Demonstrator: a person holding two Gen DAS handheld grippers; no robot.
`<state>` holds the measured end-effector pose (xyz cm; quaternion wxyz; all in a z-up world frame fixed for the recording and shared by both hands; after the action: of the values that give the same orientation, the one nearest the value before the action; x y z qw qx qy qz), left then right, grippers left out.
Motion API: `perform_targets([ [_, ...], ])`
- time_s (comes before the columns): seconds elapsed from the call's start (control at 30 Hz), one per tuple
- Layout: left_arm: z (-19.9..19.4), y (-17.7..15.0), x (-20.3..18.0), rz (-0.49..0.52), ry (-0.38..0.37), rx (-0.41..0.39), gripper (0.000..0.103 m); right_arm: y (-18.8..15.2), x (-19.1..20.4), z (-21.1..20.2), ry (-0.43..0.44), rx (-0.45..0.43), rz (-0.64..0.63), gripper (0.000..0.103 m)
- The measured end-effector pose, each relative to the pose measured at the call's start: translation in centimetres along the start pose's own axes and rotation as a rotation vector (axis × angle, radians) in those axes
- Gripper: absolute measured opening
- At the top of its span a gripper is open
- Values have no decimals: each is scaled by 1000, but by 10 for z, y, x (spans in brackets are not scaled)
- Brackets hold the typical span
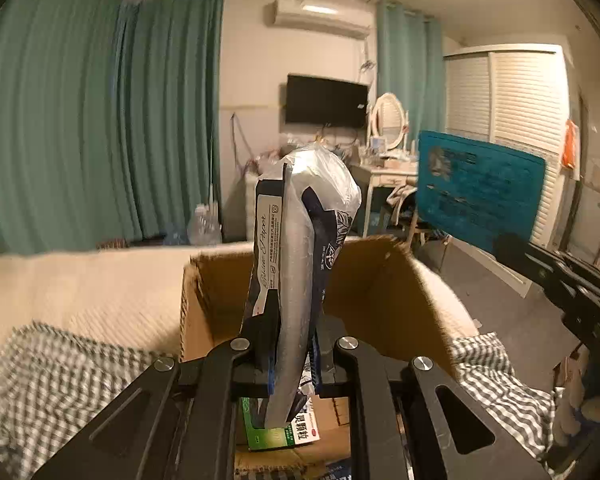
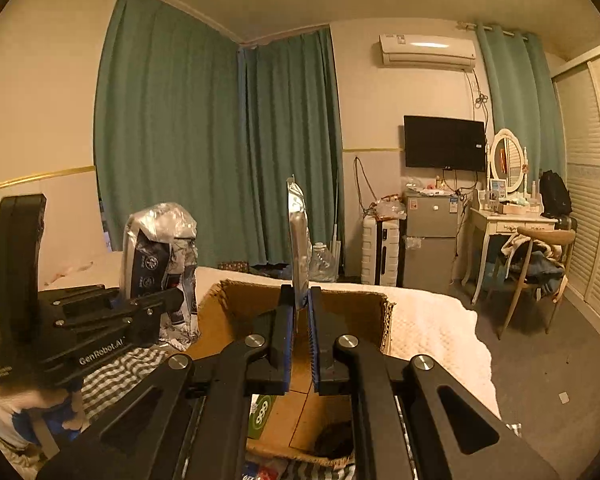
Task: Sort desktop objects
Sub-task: 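Carry the tissue pack with the left gripper over the cardboard box, then release the tissue pack into the cardboard box with the left gripper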
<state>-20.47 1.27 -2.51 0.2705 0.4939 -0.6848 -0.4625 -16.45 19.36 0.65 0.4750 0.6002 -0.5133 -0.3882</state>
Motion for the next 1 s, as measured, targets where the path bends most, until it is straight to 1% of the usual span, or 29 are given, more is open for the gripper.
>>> perform_targets([
  [0.13,39,-12,17,-60,-1,48,12,-18,-3,30,5,51,-5,6],
  [0.33,78,-27,29,-106,-7,112,12,-53,-8,75,-7,139,-19,6],
  [0.43,90,-34,29,-105,1,145,12,-64,-15,91,-11,169,-4,6],
  [0.57,101,-46,32,-129,9,187,13,-73,-20,106,-4,204,1,6],
  [0.63,105,-48,33,-128,8,202,15,-78,-24,111,5,226,2,6],
  [0.73,103,-47,35,-142,28,198,39,-84,-27,116,4,255,6,7],
  [0.77,102,-45,36,-149,29,188,53,-84,-27,116,-2,258,3,7],
  [0.8,97,-44,36,-153,32,173,60,-83,-28,114,-13,255,-1,7],
  [0.87,86,-40,33,-150,37,147,63,-81,-28,113,-25,249,-3,7],
  [0.93,78,-34,29,-134,38,138,70,-78,-30,107,-35,237,1,7],
  [1.0,71,-29,28,-132,46,123,81,-74,-30,99,-33,225,9,10],
])
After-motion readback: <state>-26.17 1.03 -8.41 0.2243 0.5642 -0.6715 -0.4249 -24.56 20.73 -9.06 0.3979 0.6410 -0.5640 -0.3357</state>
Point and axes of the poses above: each gripper's, at about its wrist camera, not at the fingertips, and z roughly the way its jaws point, x to its left, y to its top, the point moved 4 cm from there along z, roughly the way its jaws point, and after that the axes turned 7 degrees about -y, right-handed, at the moved point
